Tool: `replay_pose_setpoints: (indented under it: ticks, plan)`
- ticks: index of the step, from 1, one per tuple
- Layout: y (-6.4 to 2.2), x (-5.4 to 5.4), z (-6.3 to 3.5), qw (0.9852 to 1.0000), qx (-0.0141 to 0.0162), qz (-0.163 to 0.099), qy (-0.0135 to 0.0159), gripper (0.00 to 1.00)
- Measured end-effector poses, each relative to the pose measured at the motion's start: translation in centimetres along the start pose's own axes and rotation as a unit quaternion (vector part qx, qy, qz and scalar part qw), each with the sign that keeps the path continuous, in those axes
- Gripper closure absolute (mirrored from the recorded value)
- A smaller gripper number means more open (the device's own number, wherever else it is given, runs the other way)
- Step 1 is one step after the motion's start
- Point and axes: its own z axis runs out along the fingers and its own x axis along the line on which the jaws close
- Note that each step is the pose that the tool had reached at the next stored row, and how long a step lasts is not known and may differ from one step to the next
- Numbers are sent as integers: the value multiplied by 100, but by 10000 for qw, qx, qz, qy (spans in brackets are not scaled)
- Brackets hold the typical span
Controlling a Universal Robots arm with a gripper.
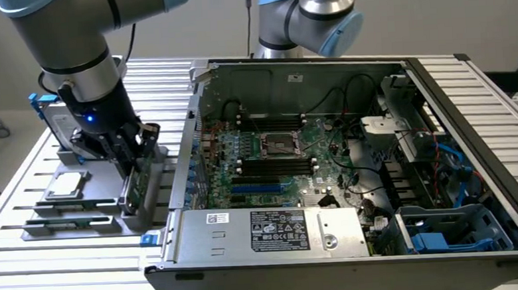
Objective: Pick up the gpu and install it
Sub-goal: 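Pick up the gpu and move the gpu toward the slot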
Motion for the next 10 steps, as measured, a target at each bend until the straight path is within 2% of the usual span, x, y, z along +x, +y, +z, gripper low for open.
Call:
replay_pose_setpoints:
  ticks: [5, 10]
  plan:
    - [4, 0, -93, 10000, -17, 0, 0, 74]
    - [28, -2, -318, 10000, -18, -1, 0, 74]
